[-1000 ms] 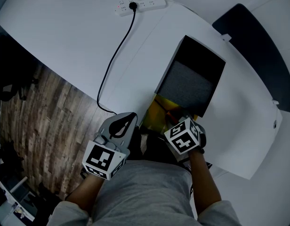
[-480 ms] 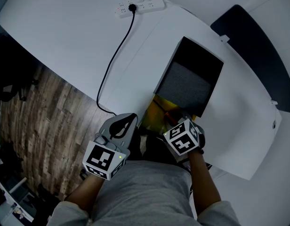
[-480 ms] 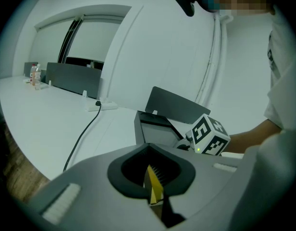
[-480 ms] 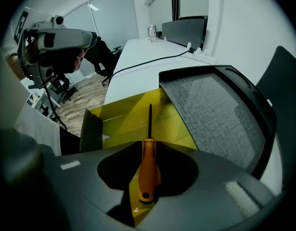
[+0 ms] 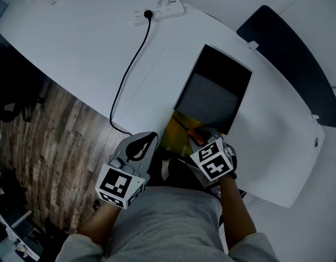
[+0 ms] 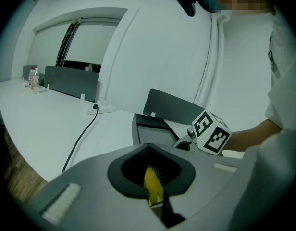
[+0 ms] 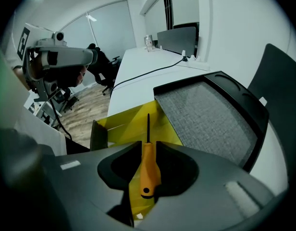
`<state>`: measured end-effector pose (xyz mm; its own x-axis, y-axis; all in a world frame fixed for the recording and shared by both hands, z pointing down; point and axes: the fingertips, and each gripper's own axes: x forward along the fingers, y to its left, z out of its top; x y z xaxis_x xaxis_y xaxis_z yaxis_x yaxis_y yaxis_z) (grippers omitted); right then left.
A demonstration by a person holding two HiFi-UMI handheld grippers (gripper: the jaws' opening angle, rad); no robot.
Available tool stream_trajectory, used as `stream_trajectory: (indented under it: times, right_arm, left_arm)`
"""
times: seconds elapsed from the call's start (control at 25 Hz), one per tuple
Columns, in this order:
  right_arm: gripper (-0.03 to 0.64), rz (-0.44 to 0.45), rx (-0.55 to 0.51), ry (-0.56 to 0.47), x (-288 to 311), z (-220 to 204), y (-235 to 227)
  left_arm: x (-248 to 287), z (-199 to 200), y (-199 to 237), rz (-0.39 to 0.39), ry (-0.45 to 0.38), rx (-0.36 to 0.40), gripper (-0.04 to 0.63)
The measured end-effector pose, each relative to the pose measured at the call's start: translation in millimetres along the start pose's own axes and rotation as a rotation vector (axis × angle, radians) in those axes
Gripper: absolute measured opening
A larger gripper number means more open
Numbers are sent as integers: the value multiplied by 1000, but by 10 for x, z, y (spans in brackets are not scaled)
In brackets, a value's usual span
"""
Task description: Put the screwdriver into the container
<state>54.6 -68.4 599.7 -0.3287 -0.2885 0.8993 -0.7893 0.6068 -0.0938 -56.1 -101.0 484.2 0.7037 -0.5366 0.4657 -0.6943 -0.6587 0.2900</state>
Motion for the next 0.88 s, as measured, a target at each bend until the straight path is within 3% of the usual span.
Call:
stream_trajectory:
  times: [0.56, 0.76, 0.88]
  right_arm:
    - [87, -11, 99, -180, -516, 119, -141]
    - [15, 23, 101, -302, -732, 267, -116]
    - [15, 66, 95, -401, -915, 385, -49]
  left_arm:
    - [13, 150, -255, -17, -25, 42, 2]
    - [-13, 279, -315, -18, -48, 62, 2]
    - [-40, 366, -343, -17, -65, 78, 2]
